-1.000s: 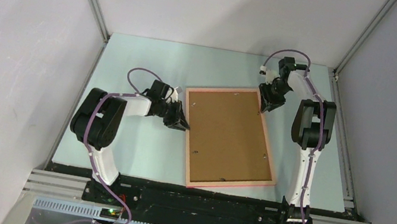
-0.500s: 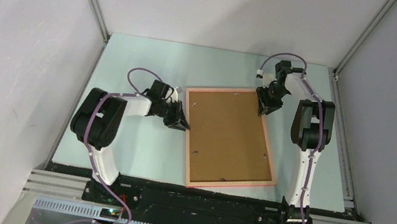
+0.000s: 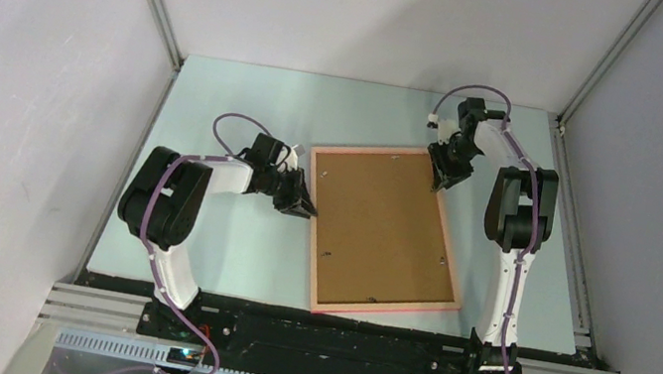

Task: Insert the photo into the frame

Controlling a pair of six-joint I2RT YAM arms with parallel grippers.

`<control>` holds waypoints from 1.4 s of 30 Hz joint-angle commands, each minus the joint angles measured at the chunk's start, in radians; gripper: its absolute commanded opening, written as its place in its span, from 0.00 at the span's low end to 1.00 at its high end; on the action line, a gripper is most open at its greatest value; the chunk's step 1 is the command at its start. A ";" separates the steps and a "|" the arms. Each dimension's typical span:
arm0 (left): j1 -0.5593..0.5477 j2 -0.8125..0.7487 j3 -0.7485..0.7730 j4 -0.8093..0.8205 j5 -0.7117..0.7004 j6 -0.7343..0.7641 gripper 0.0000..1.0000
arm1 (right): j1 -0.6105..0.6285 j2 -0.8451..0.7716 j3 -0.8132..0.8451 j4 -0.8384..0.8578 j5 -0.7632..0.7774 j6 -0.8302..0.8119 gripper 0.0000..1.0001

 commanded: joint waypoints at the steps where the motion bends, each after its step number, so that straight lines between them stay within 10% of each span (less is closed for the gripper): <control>1: -0.008 0.021 0.019 0.006 -0.006 0.041 0.00 | 0.002 0.017 0.078 0.002 0.045 -0.025 0.41; 42: -0.005 0.027 0.023 0.003 -0.007 0.048 0.00 | 0.005 -0.017 -0.002 0.028 0.015 -0.008 0.40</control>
